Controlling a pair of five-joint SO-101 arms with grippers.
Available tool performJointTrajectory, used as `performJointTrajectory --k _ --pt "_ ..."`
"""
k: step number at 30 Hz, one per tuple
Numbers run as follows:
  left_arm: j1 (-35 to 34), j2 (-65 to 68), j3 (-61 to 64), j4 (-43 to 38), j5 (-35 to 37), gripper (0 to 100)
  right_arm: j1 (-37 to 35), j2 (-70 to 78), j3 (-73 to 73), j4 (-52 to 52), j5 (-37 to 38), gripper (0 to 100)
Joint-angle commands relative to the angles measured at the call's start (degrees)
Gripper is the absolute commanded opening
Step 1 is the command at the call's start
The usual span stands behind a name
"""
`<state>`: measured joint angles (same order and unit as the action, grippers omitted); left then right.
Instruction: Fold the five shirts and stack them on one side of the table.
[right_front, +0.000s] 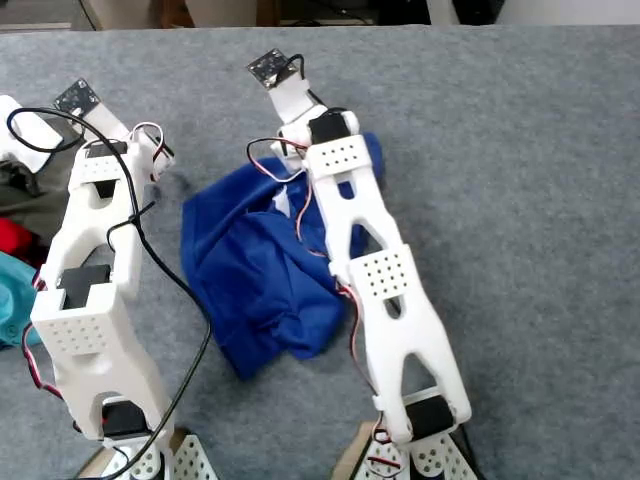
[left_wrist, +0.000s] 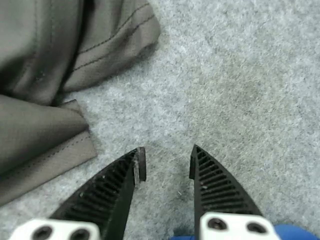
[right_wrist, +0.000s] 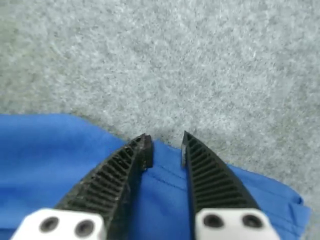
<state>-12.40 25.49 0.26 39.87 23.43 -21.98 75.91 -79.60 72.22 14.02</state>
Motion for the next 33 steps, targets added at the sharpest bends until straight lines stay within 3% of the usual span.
performJointTrajectory --k 1,18,23,33 --pt "-0.7 -0.5 -2.7 0.3 0.3 15 -1.7 -0.8 -2.6 0.4 0.3 12.2" --pt "-0.7 -0.5 -2.5 0.3 0.2 15 1.4 0.5 -1.5 -2.3 0.4 11.7" --pt "-0.8 -0.5 -2.5 0.3 0.2 15 2.0 0.8 -1.3 -2.5 4.3 4.1" --pt "-0.8 -0.5 -2.5 0.3 0.2 15 1.9 1.1 -1.3 -2.7 4.8 0.3"
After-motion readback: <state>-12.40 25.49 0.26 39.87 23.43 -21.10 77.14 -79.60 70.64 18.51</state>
